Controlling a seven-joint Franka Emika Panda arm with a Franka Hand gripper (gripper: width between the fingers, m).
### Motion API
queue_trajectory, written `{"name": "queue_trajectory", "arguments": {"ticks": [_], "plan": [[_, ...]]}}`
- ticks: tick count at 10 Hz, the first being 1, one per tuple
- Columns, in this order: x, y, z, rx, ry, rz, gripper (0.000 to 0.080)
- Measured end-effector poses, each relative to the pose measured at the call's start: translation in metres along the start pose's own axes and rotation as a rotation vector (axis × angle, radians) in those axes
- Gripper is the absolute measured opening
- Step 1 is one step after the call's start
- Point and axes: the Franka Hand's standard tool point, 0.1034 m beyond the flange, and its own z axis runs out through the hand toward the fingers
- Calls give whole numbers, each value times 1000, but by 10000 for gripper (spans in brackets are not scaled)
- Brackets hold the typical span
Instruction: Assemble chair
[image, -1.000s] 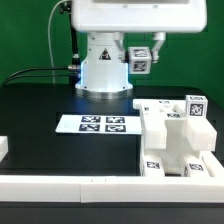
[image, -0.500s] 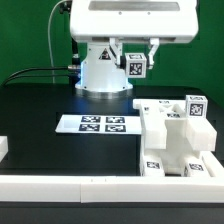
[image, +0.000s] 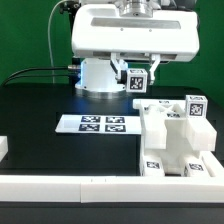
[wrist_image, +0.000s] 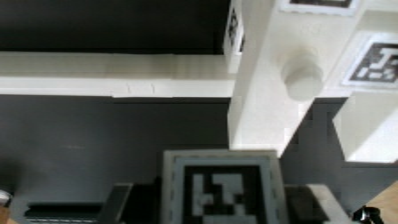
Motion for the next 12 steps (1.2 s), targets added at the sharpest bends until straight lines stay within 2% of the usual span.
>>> {"name": "queue_trajectory", "arguments": {"ticks": [2,3,5,8,12], "plan": [[-12,-22,7,10,-13,7,281],[-15,-26,10,12,-20,3,281],[-17,-22,12,7,-25,-3,281],[-23,-30,20,8,-34,-9,281],[-24,-26,22,1,-40,-1,281]]}}
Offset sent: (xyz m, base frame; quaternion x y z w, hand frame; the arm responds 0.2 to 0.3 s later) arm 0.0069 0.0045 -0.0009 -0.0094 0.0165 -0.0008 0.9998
